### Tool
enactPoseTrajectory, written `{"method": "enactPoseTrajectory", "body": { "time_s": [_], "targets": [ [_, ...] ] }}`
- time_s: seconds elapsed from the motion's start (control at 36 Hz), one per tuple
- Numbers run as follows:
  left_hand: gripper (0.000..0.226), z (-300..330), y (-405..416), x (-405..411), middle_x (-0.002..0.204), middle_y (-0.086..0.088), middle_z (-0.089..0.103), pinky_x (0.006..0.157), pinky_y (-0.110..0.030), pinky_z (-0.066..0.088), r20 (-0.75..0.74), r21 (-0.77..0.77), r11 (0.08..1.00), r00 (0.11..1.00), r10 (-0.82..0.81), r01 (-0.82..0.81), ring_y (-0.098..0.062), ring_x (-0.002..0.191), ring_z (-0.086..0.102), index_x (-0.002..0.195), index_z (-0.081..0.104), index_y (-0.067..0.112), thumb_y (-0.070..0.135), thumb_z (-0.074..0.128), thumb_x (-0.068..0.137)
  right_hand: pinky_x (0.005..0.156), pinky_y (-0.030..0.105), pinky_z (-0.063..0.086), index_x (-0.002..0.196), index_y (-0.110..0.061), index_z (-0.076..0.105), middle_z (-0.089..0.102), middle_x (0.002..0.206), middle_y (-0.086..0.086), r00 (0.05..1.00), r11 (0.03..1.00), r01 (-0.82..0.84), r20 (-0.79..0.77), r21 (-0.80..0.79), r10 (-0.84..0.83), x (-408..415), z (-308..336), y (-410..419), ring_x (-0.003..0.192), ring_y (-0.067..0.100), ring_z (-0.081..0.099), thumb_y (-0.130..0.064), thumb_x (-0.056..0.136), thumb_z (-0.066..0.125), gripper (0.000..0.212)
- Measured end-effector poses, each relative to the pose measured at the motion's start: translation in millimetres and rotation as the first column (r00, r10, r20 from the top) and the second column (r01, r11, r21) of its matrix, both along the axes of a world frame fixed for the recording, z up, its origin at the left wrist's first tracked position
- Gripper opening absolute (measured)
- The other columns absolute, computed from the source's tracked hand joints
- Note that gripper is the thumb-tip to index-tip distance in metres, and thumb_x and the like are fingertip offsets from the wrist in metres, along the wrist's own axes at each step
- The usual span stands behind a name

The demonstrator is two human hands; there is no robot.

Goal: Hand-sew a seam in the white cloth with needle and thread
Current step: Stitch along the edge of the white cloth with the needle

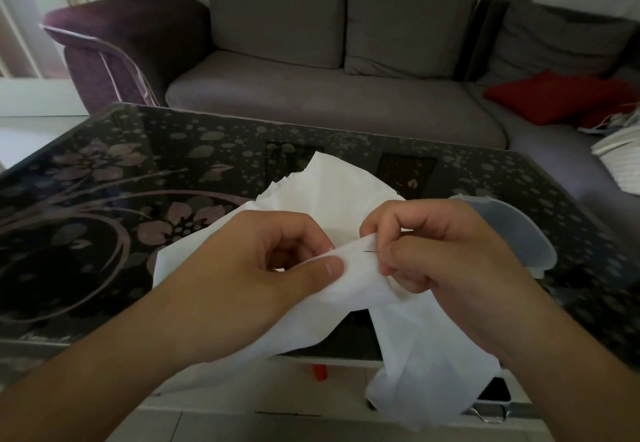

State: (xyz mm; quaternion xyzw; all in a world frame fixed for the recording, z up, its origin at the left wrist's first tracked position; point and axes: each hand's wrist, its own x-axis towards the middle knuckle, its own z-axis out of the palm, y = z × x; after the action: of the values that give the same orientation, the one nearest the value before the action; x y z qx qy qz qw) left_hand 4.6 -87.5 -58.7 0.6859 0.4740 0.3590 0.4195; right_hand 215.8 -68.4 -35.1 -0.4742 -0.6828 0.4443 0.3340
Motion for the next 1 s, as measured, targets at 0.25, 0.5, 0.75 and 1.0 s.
{"method": "enactPoseTrajectory", "body": {
  "time_s": [0.25,0.5,0.75,1.0],
  "targets": [
    [0.015,0.2,-0.9,0.1,0.073,0.011,0.072,0.06,-0.016,0.047,-0.025,0.056,0.998,0.999,0.022,-0.02,0.001,0.061,0.06,0.079,0.076,0.031,0.038,0.07,0.09,0.056,0.013,0.046,0.058,-0.024,0.067,0.069,0.094,-0.009,1.0,0.999,0.007,0.021,0.034,-0.008,0.2,-3.4,1.8,0.068,-0.003,0.056,-0.025,0.066,0.059,0.012],
    [0.028,-6.6,-1.6,6.1,0.065,0.003,0.066,0.057,-0.02,0.045,-0.014,0.048,0.999,1.0,0.024,-0.024,-0.008,0.056,0.055,0.091,0.075,0.039,0.061,0.064,0.079,0.059,0.014,0.047,0.062,-0.02,0.068,0.069,0.089,-0.009,1.0,0.999,-0.025,0.014,0.037,0.025,-1.6,-4.4,0.8,0.074,0.0,0.062,-0.022,0.072,0.065,0.011],
    [0.012,-7.7,-2.2,9.1,0.052,0.011,0.049,0.053,-0.017,0.039,0.007,0.107,0.993,0.999,0.047,-0.048,-0.003,0.05,0.044,0.085,0.076,0.037,0.044,0.067,0.09,0.06,0.013,0.047,0.059,-0.025,0.066,0.068,0.09,-0.011,0.998,0.999,-0.028,0.059,0.045,0.025,-2.5,-4.2,0.1,0.079,-0.001,0.062,-0.025,0.068,0.058,0.011],
    [0.014,-7.0,-3.0,8.4,0.054,0.011,0.052,0.056,-0.016,0.042,0.007,0.111,0.993,0.999,0.035,-0.035,-0.003,0.051,0.047,0.084,0.076,0.037,0.044,0.066,0.09,0.058,0.011,0.046,0.061,-0.022,0.067,0.069,0.087,-0.01,0.997,0.999,-0.019,0.078,0.043,0.015,-2.4,-2.2,-1.2,0.073,-0.003,0.061,-0.011,0.078,0.065,0.021]
  ]
}}
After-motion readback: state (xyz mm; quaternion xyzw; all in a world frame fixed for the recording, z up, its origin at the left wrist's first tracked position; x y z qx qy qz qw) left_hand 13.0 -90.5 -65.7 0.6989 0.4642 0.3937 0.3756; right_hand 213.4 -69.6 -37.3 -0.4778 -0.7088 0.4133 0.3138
